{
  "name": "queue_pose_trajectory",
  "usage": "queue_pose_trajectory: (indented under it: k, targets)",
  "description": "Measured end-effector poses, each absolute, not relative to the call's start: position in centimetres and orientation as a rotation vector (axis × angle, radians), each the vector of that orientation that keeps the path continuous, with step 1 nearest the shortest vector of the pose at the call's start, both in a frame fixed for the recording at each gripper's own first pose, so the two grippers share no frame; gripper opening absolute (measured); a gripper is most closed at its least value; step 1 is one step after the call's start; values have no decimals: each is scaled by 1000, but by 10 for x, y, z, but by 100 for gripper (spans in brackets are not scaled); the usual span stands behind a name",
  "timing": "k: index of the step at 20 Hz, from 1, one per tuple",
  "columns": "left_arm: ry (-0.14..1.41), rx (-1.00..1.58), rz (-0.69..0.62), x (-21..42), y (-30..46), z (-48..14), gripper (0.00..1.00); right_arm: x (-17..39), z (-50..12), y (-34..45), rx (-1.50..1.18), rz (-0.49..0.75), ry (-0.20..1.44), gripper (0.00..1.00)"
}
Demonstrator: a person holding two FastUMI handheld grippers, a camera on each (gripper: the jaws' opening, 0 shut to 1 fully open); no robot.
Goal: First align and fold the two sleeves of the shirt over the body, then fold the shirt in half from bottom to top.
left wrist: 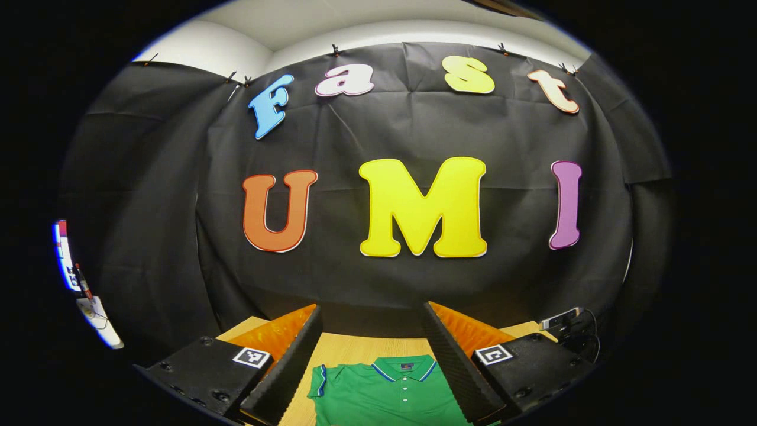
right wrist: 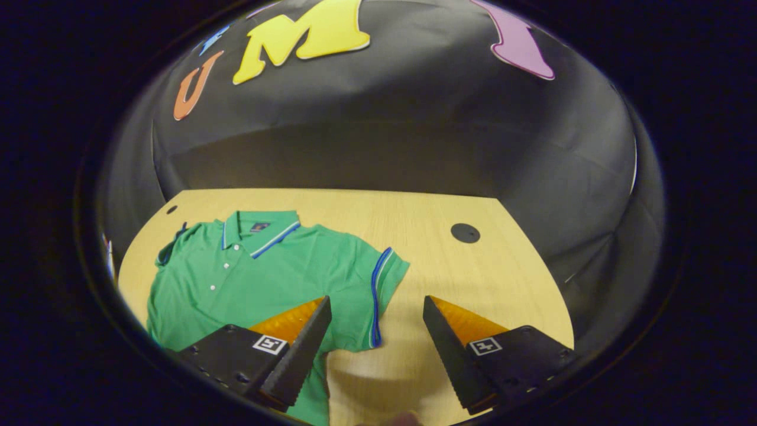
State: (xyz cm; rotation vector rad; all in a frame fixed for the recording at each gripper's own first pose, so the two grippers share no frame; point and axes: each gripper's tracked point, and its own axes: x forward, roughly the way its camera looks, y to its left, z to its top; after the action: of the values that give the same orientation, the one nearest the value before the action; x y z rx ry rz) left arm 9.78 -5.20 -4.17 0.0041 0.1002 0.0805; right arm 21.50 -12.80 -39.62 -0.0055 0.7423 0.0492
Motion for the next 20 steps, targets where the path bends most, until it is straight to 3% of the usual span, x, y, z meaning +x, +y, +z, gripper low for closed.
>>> queue_pose_trajectory:
  k: [3,5,6,8,9,10,11,13,15,20]
  targets:
    - [105,27,108,104,-54,-46,100,224,-415,-123,3,71,771,95]
    - [123,31,125,104,-55,-50,100,228,-426,-125,17,67,799,89]
    - [133,30,131,104,-57,-52,100,231,-430,-126,31,62,815,72]
    - [148,23,136,106,-60,-57,100,232,-437,-126,70,60,849,61]
    - [153,23,136,106,-62,-59,100,233,-441,-130,66,40,859,61]
    - [157,26,135,107,-63,-58,100,234,-442,-128,80,58,866,36]
    - [158,33,134,108,-63,-59,100,236,-441,-126,86,57,870,24]
    - [156,45,130,109,-64,-58,100,236,-438,-125,112,64,880,18]
    - [153,51,130,109,-61,-56,100,235,-438,-126,142,53,889,0]
    - [163,11,130,107,-49,-63,100,239,-411,-124,166,33,851,0]
